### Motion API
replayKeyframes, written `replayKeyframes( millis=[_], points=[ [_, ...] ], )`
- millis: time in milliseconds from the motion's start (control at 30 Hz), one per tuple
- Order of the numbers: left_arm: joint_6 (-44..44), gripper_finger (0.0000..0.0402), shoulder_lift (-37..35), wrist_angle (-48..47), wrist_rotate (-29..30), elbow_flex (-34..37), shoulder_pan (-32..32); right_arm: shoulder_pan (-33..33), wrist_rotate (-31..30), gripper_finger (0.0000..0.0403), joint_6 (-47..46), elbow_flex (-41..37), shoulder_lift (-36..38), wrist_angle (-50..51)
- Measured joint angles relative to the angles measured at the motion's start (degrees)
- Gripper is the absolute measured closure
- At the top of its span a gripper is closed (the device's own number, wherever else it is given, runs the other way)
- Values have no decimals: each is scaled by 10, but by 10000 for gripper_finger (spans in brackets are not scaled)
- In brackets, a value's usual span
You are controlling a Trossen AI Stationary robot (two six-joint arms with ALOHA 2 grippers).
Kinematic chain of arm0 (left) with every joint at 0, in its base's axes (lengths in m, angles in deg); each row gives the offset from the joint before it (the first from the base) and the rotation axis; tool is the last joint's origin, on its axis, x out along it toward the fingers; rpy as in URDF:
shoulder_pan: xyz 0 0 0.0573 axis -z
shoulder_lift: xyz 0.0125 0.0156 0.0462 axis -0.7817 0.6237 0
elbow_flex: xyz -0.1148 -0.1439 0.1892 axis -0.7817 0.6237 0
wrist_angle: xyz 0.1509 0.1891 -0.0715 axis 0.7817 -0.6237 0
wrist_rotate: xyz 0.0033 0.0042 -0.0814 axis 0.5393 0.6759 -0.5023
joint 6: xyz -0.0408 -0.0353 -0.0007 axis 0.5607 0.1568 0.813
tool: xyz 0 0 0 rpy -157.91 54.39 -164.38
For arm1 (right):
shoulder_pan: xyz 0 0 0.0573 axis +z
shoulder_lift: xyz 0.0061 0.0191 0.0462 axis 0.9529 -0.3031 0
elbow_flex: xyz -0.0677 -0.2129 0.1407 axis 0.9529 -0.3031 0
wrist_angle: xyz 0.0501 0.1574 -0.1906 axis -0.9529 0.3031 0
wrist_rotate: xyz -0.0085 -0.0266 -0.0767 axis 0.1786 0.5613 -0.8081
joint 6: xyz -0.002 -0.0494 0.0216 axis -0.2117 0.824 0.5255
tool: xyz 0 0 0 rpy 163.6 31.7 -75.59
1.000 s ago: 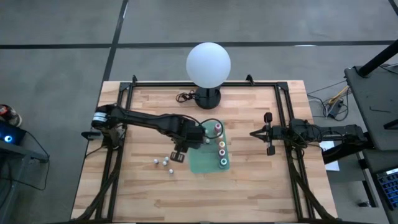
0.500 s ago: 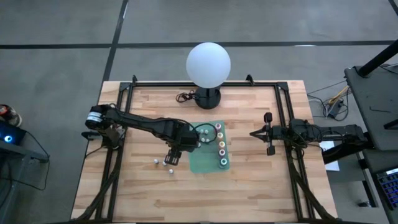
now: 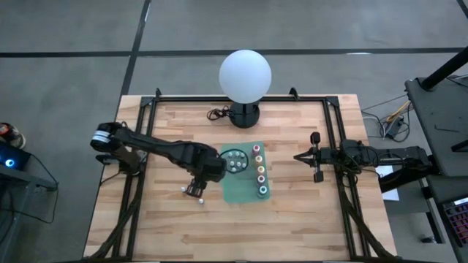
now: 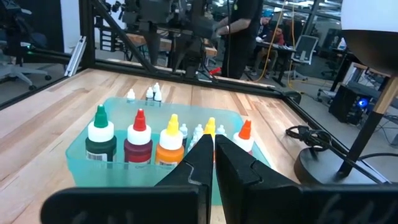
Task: Pick & Place food coloring
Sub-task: Put the left small blue food coloring bottle into the green bin
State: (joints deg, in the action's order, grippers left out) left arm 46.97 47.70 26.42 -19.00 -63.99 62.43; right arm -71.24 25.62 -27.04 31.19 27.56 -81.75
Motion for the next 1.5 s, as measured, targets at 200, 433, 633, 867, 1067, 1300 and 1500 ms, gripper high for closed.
replayKeyframes(
  millis=[200, 433, 633, 867, 1067, 1300, 1500],
  points=[
    [0, 209, -21, 1, 0, 21, 22, 0, 0, 394, 1, 0, 0, 0],
    [0, 209, -57, 0, 0, 59, 43, 0, 0, 394, 0, 0, 0, 0],
    [-5, 209, -98, 0, 7, 94, 68, 0, 0, 394, 0, 0, 0, 0],
    [-9, 209, -125, -4, 7, 127, 97, 0, 0, 394, 1, 0, 0, 0],
    [-13, 209, -145, 3, 7, 162, 113, -1, 0, 394, 0, 0, 0, 0],
    [-14, 209, -148, 29, 7, 198, 114, 0, 0, 394, 1, 0, 0, 0],
    [-19, 209, -148, 54, 7, 221, 114, 0, 0, 394, 0, 0, 0, 0]
  ],
)
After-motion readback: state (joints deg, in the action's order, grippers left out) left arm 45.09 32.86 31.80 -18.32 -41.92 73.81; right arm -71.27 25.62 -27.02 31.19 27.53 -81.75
